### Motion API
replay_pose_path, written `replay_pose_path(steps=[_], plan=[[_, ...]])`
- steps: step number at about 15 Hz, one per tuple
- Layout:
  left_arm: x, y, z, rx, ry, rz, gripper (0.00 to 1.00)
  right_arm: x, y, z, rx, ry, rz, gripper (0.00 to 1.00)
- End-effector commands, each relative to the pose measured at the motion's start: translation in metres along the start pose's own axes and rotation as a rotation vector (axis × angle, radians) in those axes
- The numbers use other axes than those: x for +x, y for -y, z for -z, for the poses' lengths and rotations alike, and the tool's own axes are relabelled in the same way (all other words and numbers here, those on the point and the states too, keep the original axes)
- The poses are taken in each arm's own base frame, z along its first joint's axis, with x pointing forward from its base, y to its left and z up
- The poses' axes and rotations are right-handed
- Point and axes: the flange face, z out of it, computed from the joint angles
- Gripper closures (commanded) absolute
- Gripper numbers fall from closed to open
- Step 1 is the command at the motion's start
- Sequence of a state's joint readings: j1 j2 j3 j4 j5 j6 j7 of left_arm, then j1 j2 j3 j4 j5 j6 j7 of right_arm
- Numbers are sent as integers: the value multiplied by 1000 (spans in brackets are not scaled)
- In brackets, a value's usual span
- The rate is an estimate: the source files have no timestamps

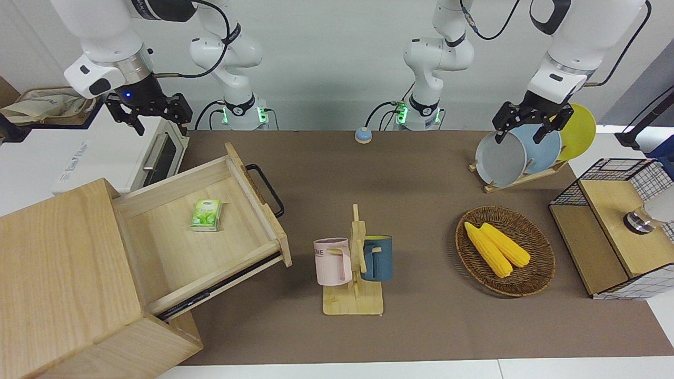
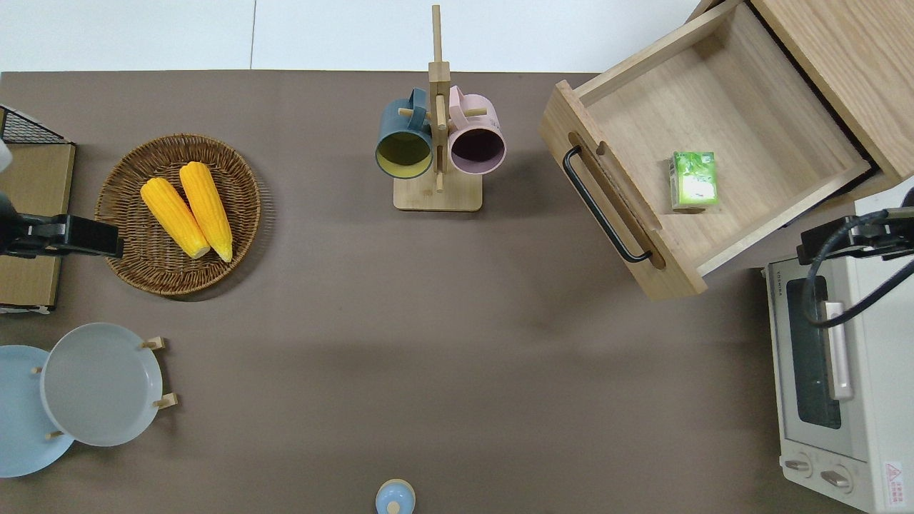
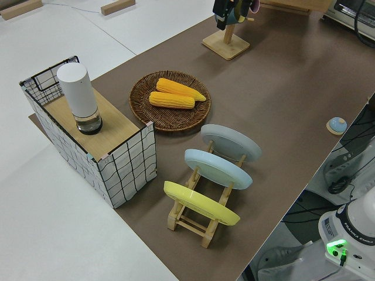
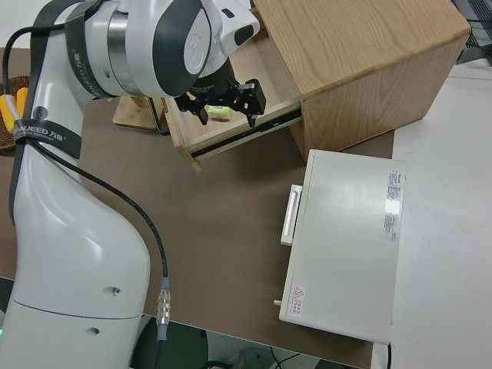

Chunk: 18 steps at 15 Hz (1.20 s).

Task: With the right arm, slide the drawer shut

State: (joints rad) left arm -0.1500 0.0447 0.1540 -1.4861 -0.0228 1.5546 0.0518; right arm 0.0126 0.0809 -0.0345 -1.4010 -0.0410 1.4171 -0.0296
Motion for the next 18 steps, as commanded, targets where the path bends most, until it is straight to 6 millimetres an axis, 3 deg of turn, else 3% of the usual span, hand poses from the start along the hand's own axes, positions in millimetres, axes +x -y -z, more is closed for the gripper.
replay_pose_path(steps=[1,2,3,11,14,18], plan=[[4,0,3,17,-8,-8,2,-5,-5,1,2,1,17,760],[4,0,3,17,-8,-8,5,-5,-6,0,2,3,14,969],[4,0,3,18,-8,-7,2,-6,-6,0,2,6,14,1000],[4,0,3,17,-8,-8,2,-6,-2,3,0,3,21,1000],[4,0,3,17,-8,-8,5,-8,7,9,1,-10,27,1000],[4,0,3,17,-8,-8,2,-16,62,25,25,-24,-56,1000]])
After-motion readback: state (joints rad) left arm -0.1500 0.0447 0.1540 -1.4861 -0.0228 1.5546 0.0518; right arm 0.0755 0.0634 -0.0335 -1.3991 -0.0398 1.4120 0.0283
